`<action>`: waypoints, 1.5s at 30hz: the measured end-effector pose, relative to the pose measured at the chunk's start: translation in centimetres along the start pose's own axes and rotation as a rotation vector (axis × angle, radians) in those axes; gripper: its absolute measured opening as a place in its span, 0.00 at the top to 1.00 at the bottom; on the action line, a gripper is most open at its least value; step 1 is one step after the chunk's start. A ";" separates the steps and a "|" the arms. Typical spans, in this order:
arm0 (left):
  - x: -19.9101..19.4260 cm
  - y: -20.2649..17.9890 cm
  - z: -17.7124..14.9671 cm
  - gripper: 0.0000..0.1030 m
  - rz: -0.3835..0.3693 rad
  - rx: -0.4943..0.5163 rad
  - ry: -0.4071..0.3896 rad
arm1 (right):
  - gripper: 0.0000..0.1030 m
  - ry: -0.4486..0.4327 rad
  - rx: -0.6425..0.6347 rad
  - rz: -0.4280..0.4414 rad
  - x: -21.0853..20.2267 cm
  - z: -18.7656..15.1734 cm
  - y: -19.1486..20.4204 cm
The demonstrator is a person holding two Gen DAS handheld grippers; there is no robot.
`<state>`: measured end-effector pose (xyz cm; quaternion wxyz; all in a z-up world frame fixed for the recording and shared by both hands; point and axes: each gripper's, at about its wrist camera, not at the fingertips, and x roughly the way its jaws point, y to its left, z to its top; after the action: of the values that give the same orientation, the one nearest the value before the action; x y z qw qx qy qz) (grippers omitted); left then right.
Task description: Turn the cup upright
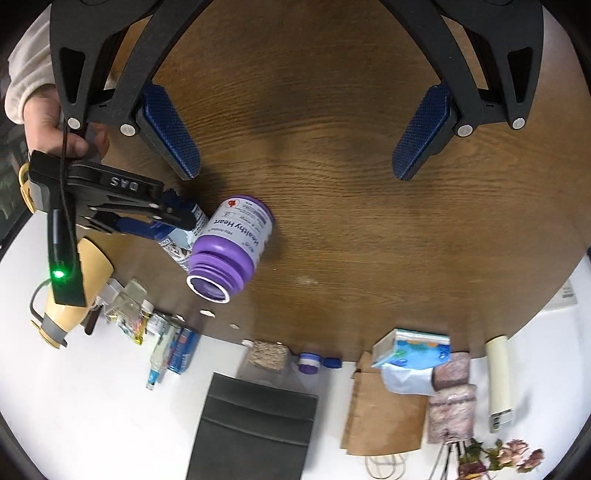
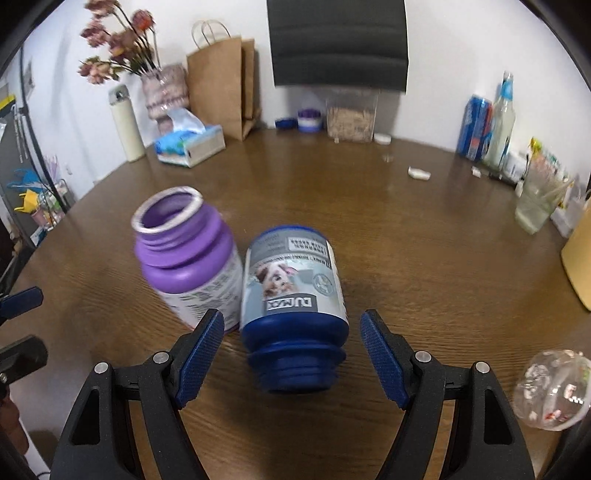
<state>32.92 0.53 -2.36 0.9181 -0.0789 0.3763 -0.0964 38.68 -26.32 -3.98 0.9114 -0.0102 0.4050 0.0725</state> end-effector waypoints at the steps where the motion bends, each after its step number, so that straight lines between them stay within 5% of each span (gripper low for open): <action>1: 0.2 -0.2 -0.1 0.00 -0.010 0.009 0.000 | 0.33 0.001 0.008 0.006 0.2 -0.1 -0.2; 9: -0.2 -2.6 -1.9 0.00 -0.074 0.095 0.032 | 0.34 -0.021 0.049 0.007 -3.1 -4.0 -1.8; 15: 0.7 -4.3 -2.1 0.00 -0.136 0.125 0.070 | 0.34 -0.012 -0.084 0.247 -6.8 -9.1 2.8; 20: 2.1 -4.4 -2.0 0.28 -0.160 0.082 0.096 | 0.33 -0.026 -0.180 0.354 -7.0 -10.1 5.4; 23: 2.5 -4.3 -2.2 0.35 -0.184 0.053 0.112 | 0.33 -0.026 -0.222 0.392 -7.1 -10.3 5.9; 29: 0.6 -4.3 -2.9 0.49 -0.103 0.129 0.038 | 0.21 -0.041 -0.197 0.354 -7.6 -11.3 4.4; 37: -0.5 -4.0 -3.1 0.46 -0.014 0.172 0.063 | 0.21 -0.062 -0.133 0.292 -7.9 -11.4 2.2; 42: -1.1 -4.6 -1.6 0.24 -0.179 0.165 0.121 | 0.21 -0.050 -0.077 0.227 -7.8 -11.1 0.9; 45: 1.5 -6.6 -1.9 0.22 -0.258 0.235 0.299 | 0.21 -0.042 -0.020 0.145 -8.6 -11.0 -0.8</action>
<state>31.83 -6.39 -3.23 0.8350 -0.0036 0.4813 -0.2667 24.99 -29.02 -5.02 0.9119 0.0118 0.3848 0.1425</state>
